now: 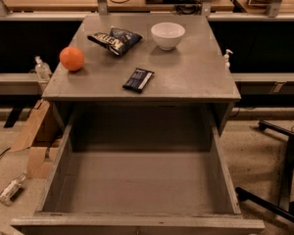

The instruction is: Close top drawer

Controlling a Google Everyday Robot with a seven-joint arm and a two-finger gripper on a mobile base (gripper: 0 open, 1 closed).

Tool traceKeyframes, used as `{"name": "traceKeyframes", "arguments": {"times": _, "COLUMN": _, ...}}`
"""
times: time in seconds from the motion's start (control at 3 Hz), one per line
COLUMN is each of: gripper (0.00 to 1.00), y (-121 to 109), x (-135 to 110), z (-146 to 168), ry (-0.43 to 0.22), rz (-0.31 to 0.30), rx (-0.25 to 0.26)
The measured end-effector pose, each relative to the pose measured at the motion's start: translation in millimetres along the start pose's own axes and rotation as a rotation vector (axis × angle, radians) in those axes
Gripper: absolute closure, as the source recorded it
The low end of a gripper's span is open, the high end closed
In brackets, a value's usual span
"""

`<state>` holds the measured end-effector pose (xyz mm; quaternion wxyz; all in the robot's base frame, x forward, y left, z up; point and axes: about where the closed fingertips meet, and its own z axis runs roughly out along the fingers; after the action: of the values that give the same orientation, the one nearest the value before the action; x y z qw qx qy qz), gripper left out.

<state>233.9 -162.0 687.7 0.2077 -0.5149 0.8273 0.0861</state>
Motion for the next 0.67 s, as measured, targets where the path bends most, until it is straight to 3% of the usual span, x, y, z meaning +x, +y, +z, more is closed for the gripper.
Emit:
{"name": "traceKeyframes", "arguments": {"times": 0.33, "gripper": 1.0, "y": 22, "x": 0, "z": 22, "ry": -0.062, "rz": -0.041, "rx": 0.008}}
{"name": "traceKeyframes", "arguments": {"times": 0.67, "gripper": 1.0, "y": 27, "x": -12, "z": 56, "ry": -0.132, "rz": -0.109, "rx": 0.01}}
